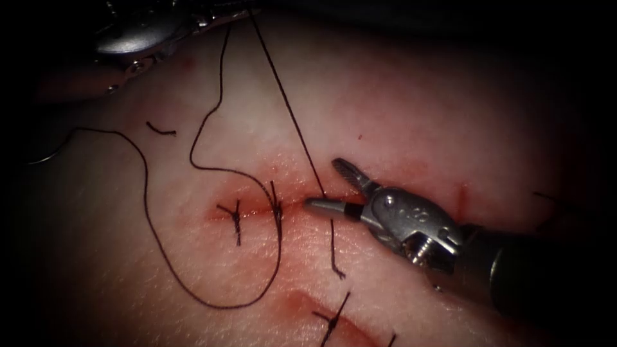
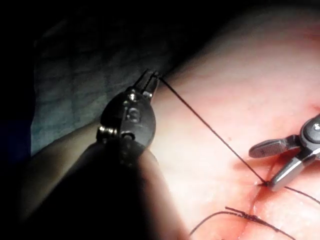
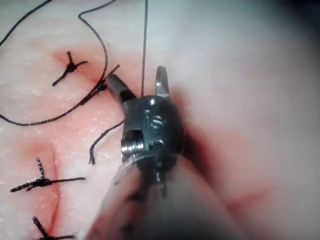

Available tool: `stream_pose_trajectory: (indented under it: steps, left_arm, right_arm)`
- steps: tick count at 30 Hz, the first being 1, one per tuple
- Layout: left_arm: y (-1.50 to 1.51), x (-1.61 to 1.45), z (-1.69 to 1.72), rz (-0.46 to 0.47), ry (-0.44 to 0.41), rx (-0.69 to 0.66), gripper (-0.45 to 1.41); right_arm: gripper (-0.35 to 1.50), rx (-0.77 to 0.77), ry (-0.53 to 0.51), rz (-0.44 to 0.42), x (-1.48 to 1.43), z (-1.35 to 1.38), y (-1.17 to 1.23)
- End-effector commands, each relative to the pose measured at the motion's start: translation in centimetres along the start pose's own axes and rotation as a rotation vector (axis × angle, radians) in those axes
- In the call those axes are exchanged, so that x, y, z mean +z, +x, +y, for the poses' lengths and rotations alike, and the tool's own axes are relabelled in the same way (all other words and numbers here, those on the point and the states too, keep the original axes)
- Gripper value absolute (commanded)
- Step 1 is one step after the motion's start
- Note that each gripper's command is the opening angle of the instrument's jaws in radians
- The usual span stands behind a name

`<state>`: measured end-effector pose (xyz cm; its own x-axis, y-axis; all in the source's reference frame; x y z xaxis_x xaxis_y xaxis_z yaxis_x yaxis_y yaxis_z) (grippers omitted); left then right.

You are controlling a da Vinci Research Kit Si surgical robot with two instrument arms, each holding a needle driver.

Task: Wound Closure
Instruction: Cut the suture with the blades in the right gripper.

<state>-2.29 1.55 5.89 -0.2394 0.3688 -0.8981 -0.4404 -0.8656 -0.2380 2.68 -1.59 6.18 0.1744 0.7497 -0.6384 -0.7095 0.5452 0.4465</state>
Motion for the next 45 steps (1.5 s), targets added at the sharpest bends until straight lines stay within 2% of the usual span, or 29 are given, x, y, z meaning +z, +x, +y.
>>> stream_pose_trajectory:
  steps: [1,8,14,22,26,29,30,32,34,35,40,45]
  left_arm:
    - [0.00,0.09,-0.05,0.004,0.000,0.001,-0.45]
    - [0.03,0.08,-0.01,0.014,-0.008,0.002,-0.45]
    - [0.07,0.05,0.05,0.026,-0.018,0.007,-0.45]
    - [0.09,0.07,0.07,0.032,-0.020,0.006,-0.45]
    - [0.09,0.07,0.08,0.035,-0.023,0.012,-0.45]
    - [0.09,0.07,0.08,0.036,-0.023,0.013,-0.45]
    - [0.09,0.06,0.09,0.036,-0.024,0.013,-0.45]
    - [0.10,0.05,0.10,0.037,-0.024,0.013,-0.45]
    - [0.10,0.04,0.11,0.037,-0.025,0.013,-0.45]
    - [0.11,0.04,0.11,0.037,-0.025,0.019,-0.45]
    - [0.12,0.03,0.13,0.040,-0.028,0.019,-0.45]
    - [0.14,-0.03,0.15,0.042,-0.035,0.025,-0.45]
  right_arm:
    - [1.06,-0.005,-0.002,0.000,0.19,-0.04,0.00]
    - [1.10,-0.040,-0.012,-0.029,0.40,-0.09,-0.02]
    - [0.98,-0.047,0.000,-0.047,0.51,-0.07,-0.07]
    - [0.96,-0.055,-0.006,-0.045,0.61,-0.12,-0.03]
    - [0.86,-0.056,-0.002,-0.043,0.67,-0.14,-0.02]
    - [0.76,-0.062,0.000,-0.042,0.71,-0.15,-0.01]
    - [0.61,-0.064,0.007,-0.040,0.72,-0.16,0.00]
    - [0.47,-0.067,0.015,-0.042,0.72,-0.16,0.00]
    - [0.17,-0.068,0.019,-0.042,0.72,-0.16,-0.01]
    - [-0.35,-0.068,0.019,-0.042,0.71,-0.16,-0.01]
    - [-0.35,-0.067,-0.023,-0.048,0.72,-0.15,0.00]
    - [-0.35,-0.068,-0.023,-0.050,0.67,-0.09,-0.02]
